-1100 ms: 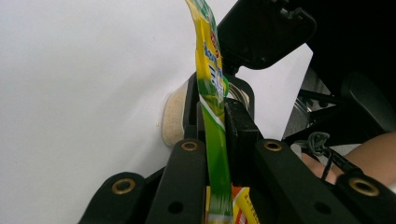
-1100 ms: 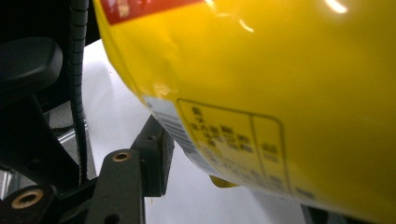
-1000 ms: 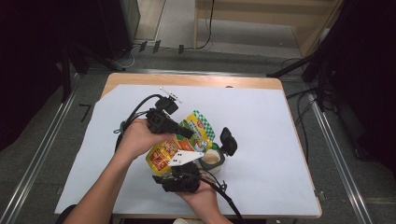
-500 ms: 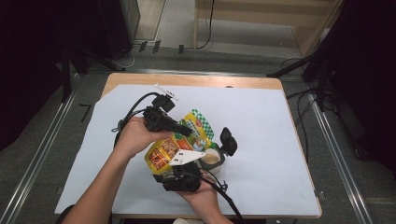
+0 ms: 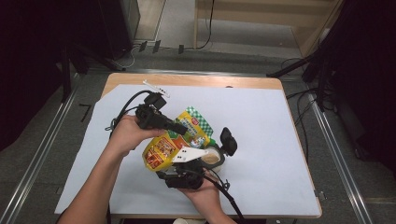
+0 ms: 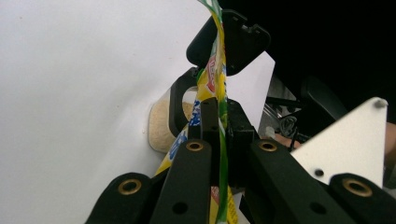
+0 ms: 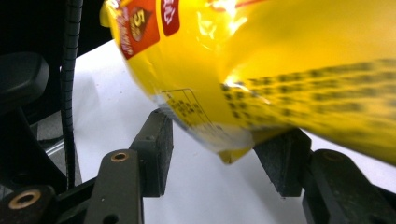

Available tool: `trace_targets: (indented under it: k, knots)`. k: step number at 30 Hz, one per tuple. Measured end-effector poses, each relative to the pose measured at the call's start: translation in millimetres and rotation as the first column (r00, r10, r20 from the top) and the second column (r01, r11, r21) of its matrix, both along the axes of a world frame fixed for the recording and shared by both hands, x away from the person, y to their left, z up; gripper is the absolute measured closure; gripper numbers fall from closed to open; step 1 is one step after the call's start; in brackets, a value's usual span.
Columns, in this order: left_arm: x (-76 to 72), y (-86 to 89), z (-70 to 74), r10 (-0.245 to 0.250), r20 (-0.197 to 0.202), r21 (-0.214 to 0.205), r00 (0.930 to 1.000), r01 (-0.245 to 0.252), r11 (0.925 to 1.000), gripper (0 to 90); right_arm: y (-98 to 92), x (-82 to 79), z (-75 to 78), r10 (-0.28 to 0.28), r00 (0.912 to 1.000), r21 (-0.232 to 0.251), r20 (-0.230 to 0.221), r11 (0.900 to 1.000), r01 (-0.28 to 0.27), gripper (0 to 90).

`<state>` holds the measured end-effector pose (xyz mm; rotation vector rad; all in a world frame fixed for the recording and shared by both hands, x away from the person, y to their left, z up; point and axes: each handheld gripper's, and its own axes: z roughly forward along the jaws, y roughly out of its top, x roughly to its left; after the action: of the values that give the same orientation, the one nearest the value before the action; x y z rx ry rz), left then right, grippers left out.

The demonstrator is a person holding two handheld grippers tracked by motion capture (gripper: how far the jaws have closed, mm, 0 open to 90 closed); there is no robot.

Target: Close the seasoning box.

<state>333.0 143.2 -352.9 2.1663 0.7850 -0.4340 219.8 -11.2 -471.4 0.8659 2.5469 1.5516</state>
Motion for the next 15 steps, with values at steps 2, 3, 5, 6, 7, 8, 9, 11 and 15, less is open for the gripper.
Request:
trace_targets:
  k: [2,3,5,6,7,8,9,11,15]
  knots:
    - [-0.2,1.3,0.3,-0.010,0.002,-0.001,1.0000,0.010,1.0000,90.0,-1.2,0.9,0.4,-0.005,1.0000,0.000,0.003,1.0000,0.005,49.3]
    - [-0.3,2.6,0.7,-0.007,0.001,-0.003,1.0000,0.007,1.0000,90.0,-1.4,1.1,0.4,-0.007,1.0000,0.002,0.002,1.0000,0.007,49.3]
    - [0.0,5.1,1.5,-0.016,0.000,-0.011,0.9999,0.016,0.9998,90.0,-2.1,1.6,0.6,-0.011,0.9999,0.003,0.001,0.9999,0.010,49.3]
    - [0.1,5.7,1.7,-0.017,-0.001,-0.013,0.9999,0.017,0.9998,90.0,-2.0,1.4,0.7,-0.013,0.9999,0.002,0.003,0.9999,0.013,49.2]
    - [0.2,7.2,2.1,-0.017,0.000,-0.015,0.9999,0.017,0.9997,90.0,-1.9,1.3,0.7,-0.013,0.9999,0.002,0.004,0.9999,0.013,49.1]
    - [0.2,7.9,2.3,-0.018,0.000,-0.018,0.9998,0.018,0.9997,90.0,-1.7,0.9,0.8,-0.012,0.9999,0.001,0.008,0.9999,0.012,49.0]
    - [0.2,9.1,2.8,-0.017,-0.001,-0.021,0.9998,0.017,0.9996,90.0,-1.6,0.8,0.9,-0.011,0.9999,0.001,0.010,0.9999,0.011,48.9]
    - [0.2,11.2,3.8,-0.021,-0.002,-0.027,0.9998,0.021,0.9994,90.0,-1.2,0.0,1.2,-0.011,0.9998,0.001,0.014,0.9999,0.011,48.6]
    - [0.3,15.9,5.3,-0.036,-0.005,-0.042,0.9993,0.036,0.9985,90.0,-1.1,-0.5,1.6,-0.009,0.9997,0.000,0.022,1.0000,0.009,47.9]
